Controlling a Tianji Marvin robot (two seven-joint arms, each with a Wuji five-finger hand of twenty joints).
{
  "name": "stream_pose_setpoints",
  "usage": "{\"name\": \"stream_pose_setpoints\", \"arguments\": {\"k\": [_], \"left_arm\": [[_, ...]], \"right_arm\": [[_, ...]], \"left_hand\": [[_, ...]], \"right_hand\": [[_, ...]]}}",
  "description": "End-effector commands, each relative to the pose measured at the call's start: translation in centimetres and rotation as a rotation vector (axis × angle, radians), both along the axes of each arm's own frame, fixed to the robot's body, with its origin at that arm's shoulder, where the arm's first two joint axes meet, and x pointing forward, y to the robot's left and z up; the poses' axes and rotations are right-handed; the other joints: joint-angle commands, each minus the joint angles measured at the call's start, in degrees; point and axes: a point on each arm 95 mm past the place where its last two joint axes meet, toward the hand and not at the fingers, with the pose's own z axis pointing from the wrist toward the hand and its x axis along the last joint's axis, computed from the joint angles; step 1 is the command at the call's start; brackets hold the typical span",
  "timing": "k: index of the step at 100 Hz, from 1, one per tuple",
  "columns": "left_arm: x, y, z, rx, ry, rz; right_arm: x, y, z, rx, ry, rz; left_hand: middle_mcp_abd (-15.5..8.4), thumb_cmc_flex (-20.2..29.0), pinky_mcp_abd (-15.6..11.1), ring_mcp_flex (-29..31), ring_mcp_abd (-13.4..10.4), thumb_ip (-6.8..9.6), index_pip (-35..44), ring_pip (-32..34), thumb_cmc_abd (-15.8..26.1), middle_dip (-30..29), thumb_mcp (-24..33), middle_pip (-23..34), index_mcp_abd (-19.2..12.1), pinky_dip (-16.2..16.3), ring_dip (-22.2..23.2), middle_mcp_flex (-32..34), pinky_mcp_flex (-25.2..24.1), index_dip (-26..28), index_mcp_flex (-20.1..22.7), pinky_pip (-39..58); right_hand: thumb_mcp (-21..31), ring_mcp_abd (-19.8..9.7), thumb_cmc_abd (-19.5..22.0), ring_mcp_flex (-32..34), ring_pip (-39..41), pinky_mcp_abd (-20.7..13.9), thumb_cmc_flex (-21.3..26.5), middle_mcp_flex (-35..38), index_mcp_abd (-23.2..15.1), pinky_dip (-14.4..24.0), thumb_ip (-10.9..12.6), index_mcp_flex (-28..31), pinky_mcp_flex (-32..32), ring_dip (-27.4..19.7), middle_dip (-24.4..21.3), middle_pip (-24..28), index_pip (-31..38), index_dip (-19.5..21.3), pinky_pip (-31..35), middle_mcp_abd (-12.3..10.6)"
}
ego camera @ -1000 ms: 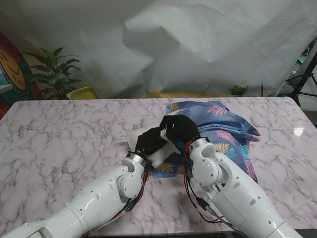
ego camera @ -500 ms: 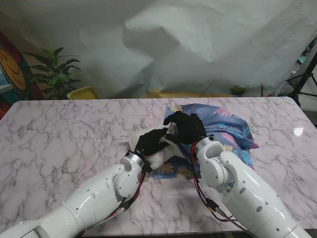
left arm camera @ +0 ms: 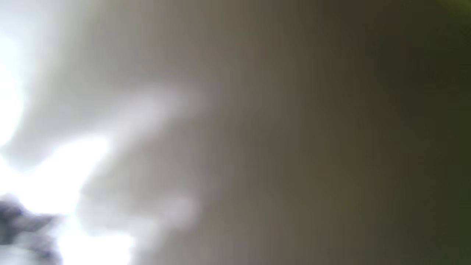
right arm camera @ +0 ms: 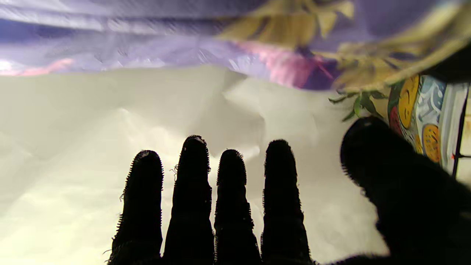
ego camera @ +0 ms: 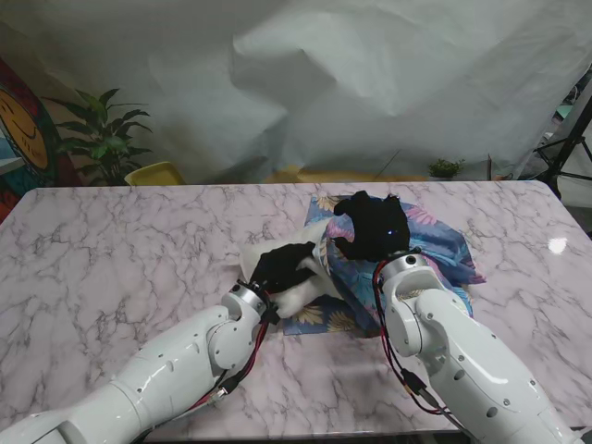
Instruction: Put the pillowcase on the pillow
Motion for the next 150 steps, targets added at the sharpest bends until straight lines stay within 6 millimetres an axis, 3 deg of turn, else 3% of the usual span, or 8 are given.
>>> {"name": "stream_pose_setpoints", "arguments": {"k": [1, 29, 47, 68, 80, 92, 104, 150], "left_arm": [[0.1, 0.2, 0.2, 0.006, -0.005, -0.004], [0.2, 0.6, 0.7, 0.033, -0.055, -0.021], [0.1, 0.5, 0.6, 0.035, -0.076, -0.095], [-0.1, 0.7, 0.5, 0.058, -0.091, -0.134], [0.0, 0.7, 0.5, 0.060, -0.099, -0.140], [0.0, 0.6, 0.6, 0.059, -0.110, -0.143], [0.1, 0.4, 0.9, 0.061, -0.130, -0.151], [-0.2, -1.5, 1.2, 0.065, -0.167, -0.200]], "right_arm": [[1.0, -1.4, -0.5, -0.038, 0.053, -0.032], [2.0, -2.9, -3.1, -0.182, 0.196, -0.020], [4.1, -2.5, -4.1, -0.145, 0.153, 0.021], [5.6, -1.6, -3.6, -0.109, 0.116, 0.075], [5.9, -1.1, -3.5, -0.063, 0.131, 0.129], [6.0, -0.6, -3.7, -0.020, 0.172, 0.168], [6.4, -0.2, -4.1, 0.026, 0.214, 0.174], [6.6, 3.3, -4.0, 0.298, 0.153, 0.217]], "left_hand": [[-1.56, 11.42, -4.67, 5.01, -13.58, 5.30, 11.95, 7.22, 14.33, 1.83, 9.51, 3.54, -3.48, 1.65, 1.88, 1.74, 1.80, 2.89, 2.04, 4.25], [-1.79, 11.42, -4.50, 4.83, -13.48, 5.29, 12.15, 7.16, 14.25, 1.93, 9.43, 3.49, -3.84, 1.75, 1.99, 1.83, 1.31, 2.94, 2.30, 3.95], [-2.22, 11.42, -4.32, 4.72, -13.19, 5.32, 12.37, 7.45, 14.08, 2.10, 9.34, 3.51, -4.44, 2.11, 2.21, 2.03, 0.76, 3.09, 2.63, 4.14], [-2.46, 11.42, -4.23, 4.75, -13.07, 5.33, 12.52, 7.50, 14.01, 2.23, 9.31, 3.47, -4.81, 2.26, 2.25, 2.18, 0.51, 3.21, 2.94, 4.00], [-2.48, 11.42, -4.12, 4.73, -13.06, 5.34, 12.53, 7.49, 13.98, 2.29, 9.30, 3.41, -4.84, 2.35, 2.26, 2.18, 0.43, 3.25, 3.00, 3.95], [-2.48, 11.42, -4.04, 4.70, -13.01, 5.34, 12.52, 7.49, 14.03, 2.34, 9.27, 3.38, -4.93, 2.49, 2.27, 2.18, 0.20, 3.27, 2.99, 3.98], [-2.58, 11.42, -4.03, 4.65, -12.97, 5.34, 12.53, 7.50, 14.00, 2.38, 9.24, 3.37, -5.00, 2.60, 2.30, 2.23, 0.20, 3.29, 3.03, 4.02], [-2.63, 11.42, -4.04, 4.63, -12.92, 5.35, 12.49, 7.52, 14.02, 2.49, 9.25, 3.23, -5.01, 2.77, 2.36, 2.19, 0.15, 3.35, 2.99, 3.92]], "right_hand": [[2.99, -0.80, -1.05, -0.54, 0.92, -1.19, 0.77, -2.23, -0.82, 0.21, 0.67, -3.67, -0.69, 0.58, 0.49, 1.52, -0.78, 0.56, 0.27, -0.12], [14.03, -2.98, -9.58, -2.97, 1.69, -3.65, 19.52, -8.92, -1.44, -0.55, 1.41, -18.90, -0.70, -1.57, 0.42, 4.18, -2.31, -4.34, -0.14, -3.16], [14.26, -0.99, -8.83, 8.58, 0.27, -0.31, 18.74, -3.12, -0.60, -0.70, 1.54, -21.61, 5.08, -1.11, 1.31, 5.81, -4.22, -8.31, 0.96, -3.11], [12.43, -8.56, -7.84, 22.69, 3.54, -0.81, 13.53, 0.24, 2.79, -0.08, 1.42, -21.31, 10.09, 4.40, 2.93, 9.22, -15.77, -11.84, 3.19, -5.81], [11.48, -11.18, -10.37, 27.64, 7.75, -0.48, 15.83, 6.44, -9.05, 2.00, -4.92, -21.03, 11.68, 11.65, 3.46, 10.09, -5.10, -2.19, 3.67, -7.39], [10.66, -12.68, -10.38, 26.98, 11.51, 0.65, 16.71, 16.46, -21.41, 3.34, -6.42, 5.57, 11.41, 15.96, 4.73, 9.61, 11.27, 2.80, 3.63, -8.14], [8.58, -11.97, -11.55, 28.21, 14.24, 1.40, 17.62, 25.52, -24.72, 4.47, -8.08, 26.09, 12.60, 15.52, 6.51, 6.79, 26.38, -12.51, 3.93, -10.43], [8.88, -10.15, -4.11, 36.52, 14.50, 2.15, 20.70, 32.34, -15.23, 2.68, -8.36, 21.32, 20.94, 14.74, 7.91, 7.88, 30.17, -2.10, 7.47, -6.17]]}}
